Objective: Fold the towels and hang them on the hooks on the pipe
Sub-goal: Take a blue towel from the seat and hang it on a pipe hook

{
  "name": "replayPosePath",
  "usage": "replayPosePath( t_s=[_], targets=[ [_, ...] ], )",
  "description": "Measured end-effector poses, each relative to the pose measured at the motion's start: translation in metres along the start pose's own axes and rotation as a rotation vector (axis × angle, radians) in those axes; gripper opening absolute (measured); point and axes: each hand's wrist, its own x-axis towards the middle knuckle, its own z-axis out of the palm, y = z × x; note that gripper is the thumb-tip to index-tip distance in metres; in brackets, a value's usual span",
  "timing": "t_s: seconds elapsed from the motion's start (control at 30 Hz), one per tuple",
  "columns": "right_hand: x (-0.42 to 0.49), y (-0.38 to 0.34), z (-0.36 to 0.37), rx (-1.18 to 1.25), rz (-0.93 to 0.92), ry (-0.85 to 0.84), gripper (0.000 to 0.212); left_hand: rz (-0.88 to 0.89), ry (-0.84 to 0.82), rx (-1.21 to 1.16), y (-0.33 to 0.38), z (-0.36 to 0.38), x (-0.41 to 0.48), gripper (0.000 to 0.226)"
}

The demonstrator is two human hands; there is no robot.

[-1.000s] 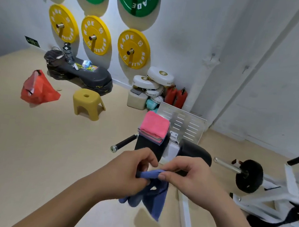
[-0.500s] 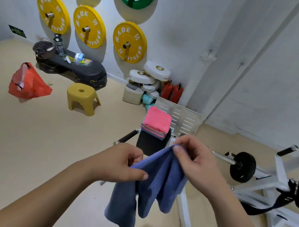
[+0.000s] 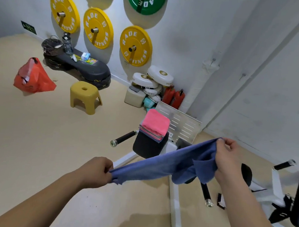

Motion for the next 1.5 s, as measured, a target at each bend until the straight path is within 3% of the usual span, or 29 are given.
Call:
replayPosePath(
  t_s=[0.1,0.2,0.37,0.57,0.67,0.73,0.8,0.93,1.1,1.37,1.5],
  targets=[
    [0.008,0.0,-0.007,0.022,0.057,0.074,0.018,-0.005,0.129,-0.08,0.002,-0.005,0.0,0.012],
    [0.01,0.006,-0.013,0.023,0.132,0.05,0.023,-0.045,0.181,-0.466,0.008,-0.011,-0.006,0.023],
    [-0.019,0.016,0.009,0.03,0.233,-0.217,0.012,-0.1,0.258,-0.947,0.039,-0.009,-0.019,0.017],
    [-0.093,0.003,0.041,0.123,0.147,-0.677,0.019,0.14,0.362,-0.908,0.115,0.011,-0.051,0.016],
    [-0.113,-0.008,0.035,-0.02,0.028,-0.795,0.045,0.234,0.335,-0.816,0.123,0.016,-0.057,0.037],
    [-0.116,-0.012,0.029,-0.105,-0.073,-0.858,0.052,0.28,0.325,-0.744,0.116,0.017,-0.055,0.05],
    [-0.117,-0.015,0.024,-0.168,-0.135,-0.905,0.052,0.307,0.331,-0.662,0.11,0.017,-0.054,0.045],
    [-0.111,-0.007,0.023,-0.277,-0.174,-0.805,0.045,0.278,0.376,-0.607,0.108,0.014,-0.052,0.025],
    [-0.104,0.014,0.011,-0.356,-0.184,-0.695,0.034,0.173,0.443,-0.697,0.099,0.008,-0.046,0.024],
    [-0.108,0.025,0.005,-0.083,-0.079,-0.607,0.023,0.05,0.544,-0.883,0.091,0.002,-0.042,0.025],
    [-0.118,0.016,0.015,0.059,-0.031,-0.575,0.004,-0.082,0.477,-1.176,0.094,0.009,-0.043,0.018]
  ],
)
